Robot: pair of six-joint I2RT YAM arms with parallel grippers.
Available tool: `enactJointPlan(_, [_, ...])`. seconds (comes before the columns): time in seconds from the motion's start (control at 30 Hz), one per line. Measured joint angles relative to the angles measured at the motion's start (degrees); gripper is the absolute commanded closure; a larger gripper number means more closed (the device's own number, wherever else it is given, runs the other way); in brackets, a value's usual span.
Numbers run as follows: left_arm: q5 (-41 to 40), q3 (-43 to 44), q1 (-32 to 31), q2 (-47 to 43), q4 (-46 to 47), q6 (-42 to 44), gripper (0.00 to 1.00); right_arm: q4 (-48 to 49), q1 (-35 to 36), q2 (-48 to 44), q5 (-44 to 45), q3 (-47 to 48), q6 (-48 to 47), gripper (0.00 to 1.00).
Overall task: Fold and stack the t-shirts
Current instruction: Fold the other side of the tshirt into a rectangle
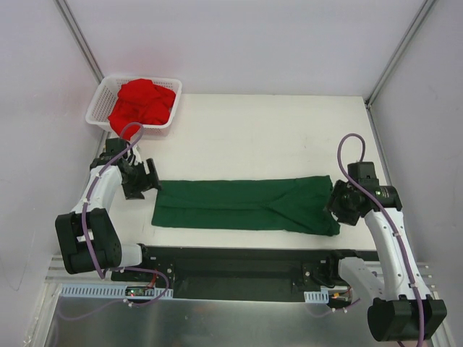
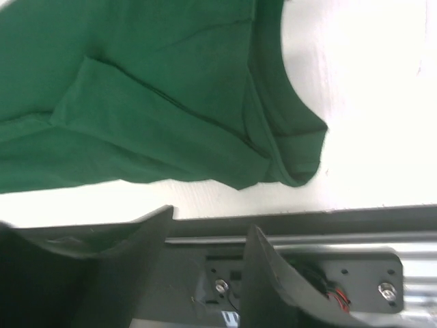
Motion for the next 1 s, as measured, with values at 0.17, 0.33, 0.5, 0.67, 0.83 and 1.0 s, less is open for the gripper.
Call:
enactJointPlan(0.17, [-0.90, 0.00, 0.00, 0.00, -0.83, -0.20, 0.00, -0.98, -0.04, -1.01, 0.42, 0.00, -0.07, 0.37])
enactJointPlan(0.33, [-0.74, 0.00, 0.00, -0.94, -1.18, -0.35, 0.01, -1.31, -0.04, -1.99, 1.51, 0.02, -0.09, 0.36])
enactJointPlan(0.5, [0.57, 0.90, -0.02, -3.06, -0.59, -0.87, 0.01, 0.48, -0.04, -1.07, 0.52, 0.02, -0.15, 0.36])
enactJointPlan(0.67, [3.32, 1.55, -0.13, -4.98, 3.26, -2.71, 0.01, 6.23, -0.04, 0.28, -3.56, -0.50, -0.39, 0.36])
enactJointPlan(0.83, [7.19, 1.49, -0.20, -6.91, 8.59, -5.35, 0.01, 11.96, 1.01, 3.43, -7.04, -0.72, -2.08, 0.36])
enactJointPlan(1.0, [10.62, 0.96, -0.87, -7.21, 13.27, -7.52, 0.01, 16.41, 4.79, 8.92, -9.86, -0.68, -4.96, 0.36])
